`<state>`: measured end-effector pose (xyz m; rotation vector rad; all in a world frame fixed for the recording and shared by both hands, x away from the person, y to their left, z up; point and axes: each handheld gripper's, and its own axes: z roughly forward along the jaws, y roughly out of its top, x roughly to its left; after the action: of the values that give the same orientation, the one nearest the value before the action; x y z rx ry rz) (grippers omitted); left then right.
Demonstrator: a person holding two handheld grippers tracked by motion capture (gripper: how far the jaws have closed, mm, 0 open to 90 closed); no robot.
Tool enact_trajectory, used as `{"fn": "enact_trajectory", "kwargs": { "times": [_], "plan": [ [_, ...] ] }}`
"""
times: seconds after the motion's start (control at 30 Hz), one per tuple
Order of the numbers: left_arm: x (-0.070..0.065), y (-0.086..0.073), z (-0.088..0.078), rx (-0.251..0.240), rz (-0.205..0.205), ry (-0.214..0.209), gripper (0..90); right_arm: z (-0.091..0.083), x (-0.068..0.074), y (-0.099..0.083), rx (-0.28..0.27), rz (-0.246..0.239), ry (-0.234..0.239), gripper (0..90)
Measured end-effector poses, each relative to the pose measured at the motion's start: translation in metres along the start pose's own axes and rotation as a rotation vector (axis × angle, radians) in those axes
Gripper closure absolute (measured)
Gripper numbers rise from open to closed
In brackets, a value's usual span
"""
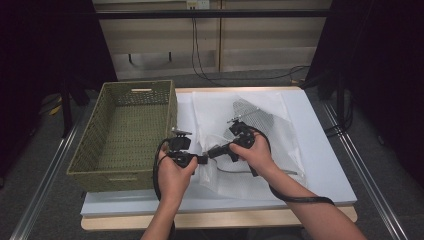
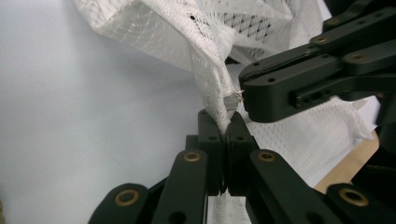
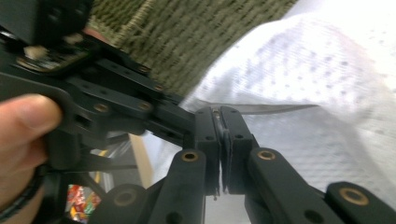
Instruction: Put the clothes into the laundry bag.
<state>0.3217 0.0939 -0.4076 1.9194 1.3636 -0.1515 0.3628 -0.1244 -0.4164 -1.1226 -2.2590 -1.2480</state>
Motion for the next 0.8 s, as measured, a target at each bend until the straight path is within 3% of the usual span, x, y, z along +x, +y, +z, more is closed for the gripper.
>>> {"fn": "enact_trajectory", "kwargs": {
  "times": [0.1, 0.13, 0.17, 0.37, 0.47, 0.53, 0.63, 0.7, 0.73, 0.8],
  "plan": [
    [0.003, 0.001, -0.008, -0.011, 0.001, 0.017, 88.5, -0.003, -0.009, -0.003, -0.012, 0.025, -0.027, 87.6],
    [0.003, 0.0, -0.008, -0.021, -0.016, 0.005, 88.5, -0.004, -0.014, -0.004, -0.015, 0.04, -0.007, 87.7],
    [0.004, 0.0, -0.008, -0.008, -0.004, 0.01, 88.4, -0.005, -0.017, -0.006, -0.02, 0.06, 0.015, 87.6],
    [0.005, 0.001, -0.006, 0.017, 0.011, 0.011, 88.3, -0.009, -0.016, -0.008, -0.014, 0.05, 0.006, 87.6],
    [0.003, -0.001, -0.004, 0.011, -0.015, 0.008, 88.4, -0.011, -0.015, -0.008, -0.011, 0.049, 0.0, 87.6],
    [0.004, -0.001, -0.004, 0.023, 0.003, 0.011, 88.4, -0.012, -0.015, -0.01, -0.012, 0.045, 0.0, 87.6],
    [0.004, -0.001, -0.003, 0.027, -0.002, 0.018, 88.5, -0.015, -0.017, -0.013, -0.011, 0.051, -0.022, 87.5],
    [0.003, -0.002, -0.002, 0.026, -0.014, 0.003, 88.5, -0.017, -0.021, -0.014, -0.016, 0.069, 0.001, 87.5],
    [0.003, -0.001, -0.002, 0.04, 0.004, 0.016, 88.5, -0.018, -0.023, -0.014, -0.021, 0.071, 0.007, 87.5],
    [0.002, -0.002, 0.0, 0.034, -0.014, 0.017, 88.5, -0.019, -0.022, -0.015, -0.009, 0.06, -0.023, 87.5]
  ]
}}
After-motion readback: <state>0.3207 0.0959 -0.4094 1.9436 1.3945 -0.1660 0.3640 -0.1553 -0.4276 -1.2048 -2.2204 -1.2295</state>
